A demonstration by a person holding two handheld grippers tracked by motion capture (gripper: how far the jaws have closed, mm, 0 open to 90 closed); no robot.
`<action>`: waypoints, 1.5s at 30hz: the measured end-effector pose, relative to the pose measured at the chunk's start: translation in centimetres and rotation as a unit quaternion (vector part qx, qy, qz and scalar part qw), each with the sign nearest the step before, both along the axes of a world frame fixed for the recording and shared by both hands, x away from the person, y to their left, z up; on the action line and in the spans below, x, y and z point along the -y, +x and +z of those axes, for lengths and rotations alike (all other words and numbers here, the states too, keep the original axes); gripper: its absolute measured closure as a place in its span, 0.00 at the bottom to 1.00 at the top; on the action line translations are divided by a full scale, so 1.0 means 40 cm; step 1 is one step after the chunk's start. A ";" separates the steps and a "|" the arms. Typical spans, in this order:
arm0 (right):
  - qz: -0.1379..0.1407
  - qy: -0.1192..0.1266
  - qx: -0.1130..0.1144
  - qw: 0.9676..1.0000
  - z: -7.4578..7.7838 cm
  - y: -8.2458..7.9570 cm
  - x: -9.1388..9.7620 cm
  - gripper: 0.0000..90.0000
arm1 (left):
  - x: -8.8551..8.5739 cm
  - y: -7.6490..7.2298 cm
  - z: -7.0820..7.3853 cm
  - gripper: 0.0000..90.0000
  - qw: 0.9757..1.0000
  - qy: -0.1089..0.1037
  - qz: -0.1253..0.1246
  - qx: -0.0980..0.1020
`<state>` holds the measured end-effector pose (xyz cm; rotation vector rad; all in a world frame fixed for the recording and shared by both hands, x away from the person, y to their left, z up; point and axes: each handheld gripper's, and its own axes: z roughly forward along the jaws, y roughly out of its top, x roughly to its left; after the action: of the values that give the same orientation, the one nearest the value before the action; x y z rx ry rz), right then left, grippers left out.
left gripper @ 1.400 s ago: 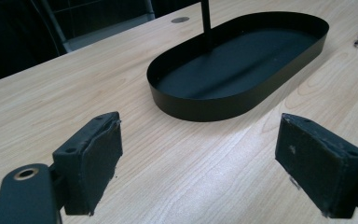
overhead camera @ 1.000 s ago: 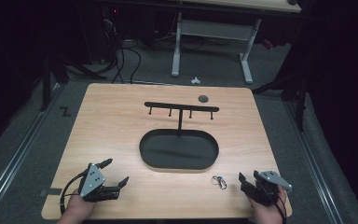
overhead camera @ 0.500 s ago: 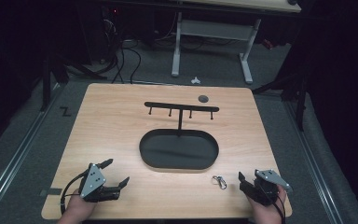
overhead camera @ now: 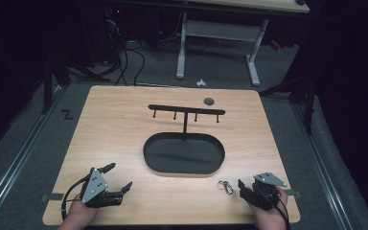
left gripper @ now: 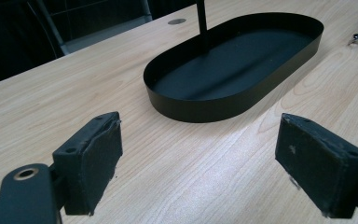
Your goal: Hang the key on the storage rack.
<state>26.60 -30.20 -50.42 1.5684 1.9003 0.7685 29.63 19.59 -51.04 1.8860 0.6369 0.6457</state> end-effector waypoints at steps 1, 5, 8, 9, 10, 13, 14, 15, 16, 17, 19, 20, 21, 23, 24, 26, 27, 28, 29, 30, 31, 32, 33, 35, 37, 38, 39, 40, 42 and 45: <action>0.000 0.000 0.000 1.000 0.000 0.000 0.000 0.38 | 0.000 0.000 0.000 0.17 1.000 0.000 0.000 0.000; 0.008 -0.008 -0.027 1.000 0.007 0.020 -0.005 0.32 | -0.001 -0.001 0.000 0.17 1.000 -0.001 -0.002 0.000; 0.012 -0.014 -0.059 0.998 0.011 0.035 -0.006 0.26 | -0.001 -0.002 0.000 0.17 1.000 -0.001 -0.003 0.000; 0.013 -0.018 -0.064 0.998 0.012 0.037 -0.005 0.25 | -0.001 -0.003 0.001 0.17 1.000 0.001 -0.004 0.001; 0.012 -0.021 -0.068 0.997 0.014 0.041 -0.004 0.24 | -0.001 -0.003 0.001 0.17 1.000 0.001 -0.004 0.001; 0.005 -0.017 -0.085 0.996 0.018 0.048 0.000 0.22 | -0.001 -0.003 0.002 0.17 1.000 0.000 -0.005 0.002; 0.002 -0.018 -0.092 0.996 0.017 0.051 0.002 0.22 | -0.001 -0.003 0.003 0.17 1.000 0.000 -0.005 0.003; 0.002 -0.018 -0.097 0.995 0.017 0.052 0.002 0.22 | -0.001 -0.002 0.003 0.17 1.000 -0.001 -0.005 0.004; 0.002 -0.018 -0.104 0.994 0.016 0.055 0.001 0.22 | -0.001 -0.002 0.003 0.17 1.000 -0.001 -0.005 0.004; 0.006 -0.020 -0.107 0.994 0.016 0.056 0.001 0.22 | -0.001 -0.002 0.003 0.17 1.000 -0.001 -0.005 0.003; 0.008 -0.024 -0.111 0.993 0.016 0.059 0.000 0.22 | -0.001 -0.002 0.003 0.17 1.000 -0.001 -0.005 0.003; 0.012 -0.032 -0.118 0.992 0.018 0.063 -0.002 0.22 | -0.002 -0.003 0.003 0.17 1.000 -0.001 -0.005 0.003; 0.013 -0.034 -0.123 0.992 0.019 0.065 -0.003 0.22 | -0.002 -0.004 0.003 0.17 1.000 -0.002 -0.005 0.003; 0.018 -0.037 -0.129 0.991 0.021 0.067 -0.003 0.22 | -0.003 -0.005 0.004 0.17 1.000 0.000 -0.005 0.002; 0.020 -0.039 -0.134 0.990 0.022 0.068 -0.002 0.22 | -0.004 -0.005 0.005 0.17 1.000 0.000 -0.006 0.004; 0.022 -0.051 -0.152 0.987 0.029 0.073 0.002 0.22 | -0.004 -0.003 0.004 0.17 1.000 -0.002 -0.006 0.003; 0.022 -0.054 -0.163 0.985 0.028 0.074 0.003 0.22 | -0.003 -0.002 0.004 0.17 1.000 -0.001 -0.006 0.003; 0.019 -0.054 -0.178 0.982 0.027 0.077 0.004 0.22 | -0.003 -0.002 0.004 0.17 1.000 -0.001 -0.006 0.003; 0.017 -0.053 -0.189 0.980 0.026 0.079 0.006 0.23 | -0.001 -0.002 0.003 0.17 1.000 -0.001 -0.006 0.002; 0.018 -0.051 -0.190 0.980 0.026 0.080 0.008 0.24 | 0.000 -0.002 0.003 0.17 1.000 0.001 -0.008 0.002; 0.018 -0.051 -0.190 0.980 0.026 0.080 0.008 0.24 | 0.000 -0.002 0.003 0.17 1.000 0.001 -0.008 0.002; 0.017 -0.053 -0.192 0.980 0.026 0.081 0.009 0.24 | 0.000 -0.003 0.004 0.17 1.000 0.003 -0.009 0.002; 0.018 -0.057 -0.196 0.979 0.028 0.082 0.010 0.25 | 0.000 -0.003 0.004 0.17 1.000 0.002 -0.009 0.002; 0.024 -0.060 -0.203 0.977 0.035 0.084 0.009 0.26 | -0.001 -0.004 0.004 0.17 1.000 0.000 -0.009 0.004; 0.027 -0.059 -0.207 0.976 0.039 0.085 0.009 0.26 | -0.001 -0.004 0.004 0.17 1.000 0.000 -0.008 0.004; 0.028 -0.058 -0.210 0.976 0.040 0.086 0.008 0.26 | -0.002 -0.004 0.005 0.17 1.000 0.000 -0.008 0.003; 0.030 -0.060 -0.214 0.974 0.043 0.087 0.008 0.26 | -0.002 -0.004 0.005 0.17 1.000 -0.001 -0.008 0.003; 0.034 -0.054 -0.223 0.973 0.046 0.089 0.005 0.26 | -0.002 -0.003 0.004 0.17 1.000 -0.001 -0.009 0.001; 0.034 -0.055 -0.228 0.972 0.047 0.090 0.004 0.26 | -0.001 -0.004 0.004 0.17 1.000 0.000 -0.010 0.001; 0.037 -0.053 -0.254 0.965 0.050 0.096 -0.003 0.25 | -0.001 -0.004 0.004 0.17 1.000 0.000 -0.011 0.001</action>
<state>30.42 -30.09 -48.43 1.7509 2.3252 0.2958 29.48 19.61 -50.89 1.8895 0.6146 0.6327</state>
